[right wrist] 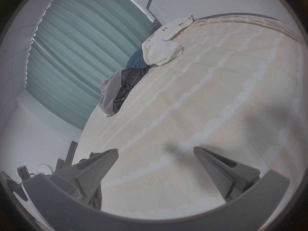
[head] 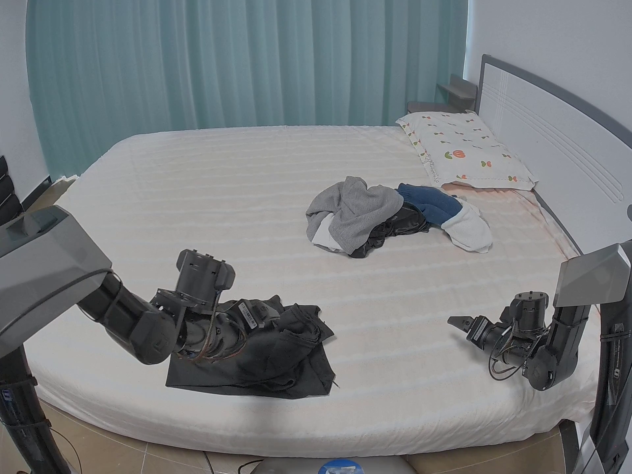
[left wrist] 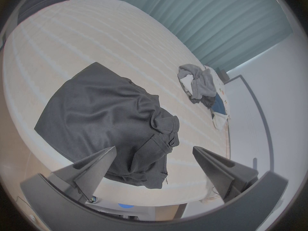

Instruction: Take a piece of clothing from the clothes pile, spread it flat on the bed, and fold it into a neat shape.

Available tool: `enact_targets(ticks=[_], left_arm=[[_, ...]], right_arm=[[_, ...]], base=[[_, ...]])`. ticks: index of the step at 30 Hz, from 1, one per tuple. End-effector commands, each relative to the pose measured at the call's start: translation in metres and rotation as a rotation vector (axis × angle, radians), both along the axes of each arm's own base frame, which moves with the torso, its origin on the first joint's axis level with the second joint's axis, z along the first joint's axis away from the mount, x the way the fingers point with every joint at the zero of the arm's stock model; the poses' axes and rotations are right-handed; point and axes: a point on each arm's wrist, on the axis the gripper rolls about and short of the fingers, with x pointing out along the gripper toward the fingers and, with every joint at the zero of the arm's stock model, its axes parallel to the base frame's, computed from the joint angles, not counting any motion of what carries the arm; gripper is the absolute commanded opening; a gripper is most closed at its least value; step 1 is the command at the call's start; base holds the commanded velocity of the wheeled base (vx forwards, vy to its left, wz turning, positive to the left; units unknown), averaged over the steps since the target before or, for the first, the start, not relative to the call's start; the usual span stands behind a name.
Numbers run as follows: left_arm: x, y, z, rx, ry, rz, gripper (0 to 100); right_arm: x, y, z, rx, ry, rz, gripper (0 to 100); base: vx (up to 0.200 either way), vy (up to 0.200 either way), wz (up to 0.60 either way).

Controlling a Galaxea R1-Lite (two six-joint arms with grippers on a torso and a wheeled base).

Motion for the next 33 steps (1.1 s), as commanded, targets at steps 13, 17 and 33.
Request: enact_targets(ticks=[13,17,33], left_arm=[[-0.01,0.046,-0.025,-0.162,-0.016,0.15,100],[-0.005,0.05,-0.023,-0.173,-0.025,0.174,100],[-0.001,0.069,-0.025,-0.185,-0.018,0.244,100]], right_arm=[[-0.001,0.004,0.0,-0.001,0.0,0.013,100],[-0.002,0.009,0.0,-0.001,0.002,0.025,100],[0.0,0.011,0.005,-0.005,-0.037,0.027,100]], base=[[-0.077,0.0,0.0],[0.0,0.0,0.0],[0.0,0.163,0.0]])
